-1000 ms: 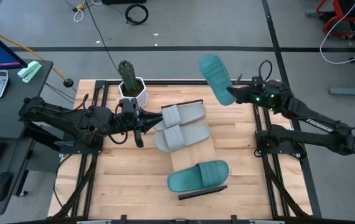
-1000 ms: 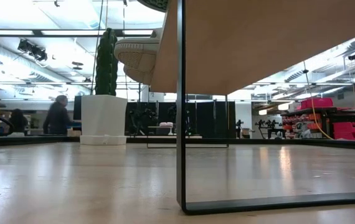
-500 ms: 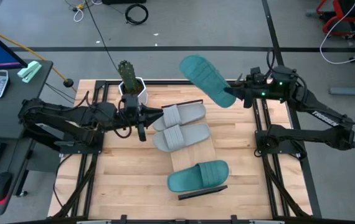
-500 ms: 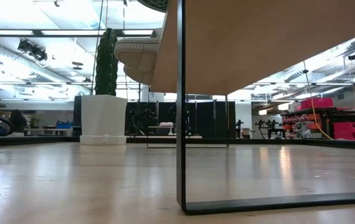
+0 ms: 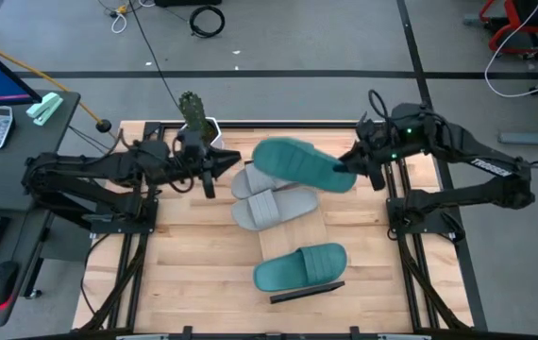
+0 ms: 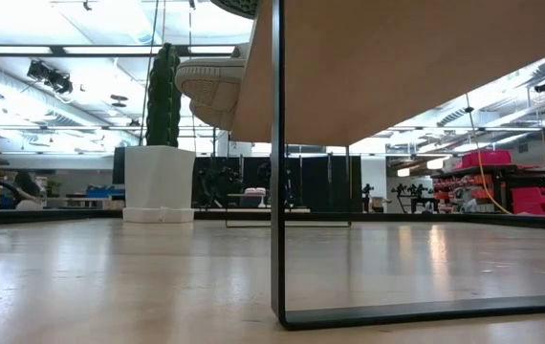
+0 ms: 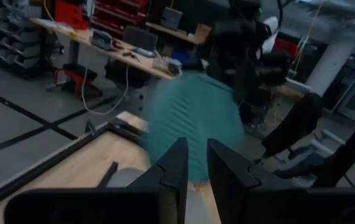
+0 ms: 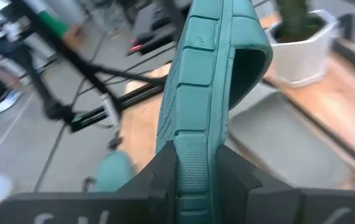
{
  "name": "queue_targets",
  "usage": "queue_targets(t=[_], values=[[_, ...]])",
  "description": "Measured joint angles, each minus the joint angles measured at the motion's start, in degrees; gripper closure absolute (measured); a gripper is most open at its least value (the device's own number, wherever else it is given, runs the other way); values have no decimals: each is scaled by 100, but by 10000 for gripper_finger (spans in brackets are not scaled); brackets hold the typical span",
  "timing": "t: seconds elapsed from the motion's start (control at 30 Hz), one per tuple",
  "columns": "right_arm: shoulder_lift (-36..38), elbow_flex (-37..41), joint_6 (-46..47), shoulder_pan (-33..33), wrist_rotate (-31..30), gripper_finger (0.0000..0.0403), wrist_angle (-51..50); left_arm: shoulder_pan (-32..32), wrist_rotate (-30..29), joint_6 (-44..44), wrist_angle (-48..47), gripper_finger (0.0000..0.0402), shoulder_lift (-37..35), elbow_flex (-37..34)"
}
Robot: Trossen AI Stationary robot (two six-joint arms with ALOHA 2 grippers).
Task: Pick and place slides into the shelf
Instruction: Put the green slipper on the shelf
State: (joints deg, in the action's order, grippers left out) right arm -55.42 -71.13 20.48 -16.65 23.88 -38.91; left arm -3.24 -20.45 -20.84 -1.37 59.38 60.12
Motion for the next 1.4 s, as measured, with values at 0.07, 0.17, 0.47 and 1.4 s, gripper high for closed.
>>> queue_targets(t=[0.07,0.17,0.47,1.4], values=[[-8,0,-3,208,36,323,-12,76,-1,-2,-203,339,-194,0],[-24,0,-15,532,46,323,-28,179,-2,28,-307,339,-458,0],[-205,0,-55,1079,-1,325,-48,316,-2,52,-366,339,-788,2],[-1562,-3088,-1405,1282,-2288,325,-3076,314,1326,-555,829,269,-120,4]])
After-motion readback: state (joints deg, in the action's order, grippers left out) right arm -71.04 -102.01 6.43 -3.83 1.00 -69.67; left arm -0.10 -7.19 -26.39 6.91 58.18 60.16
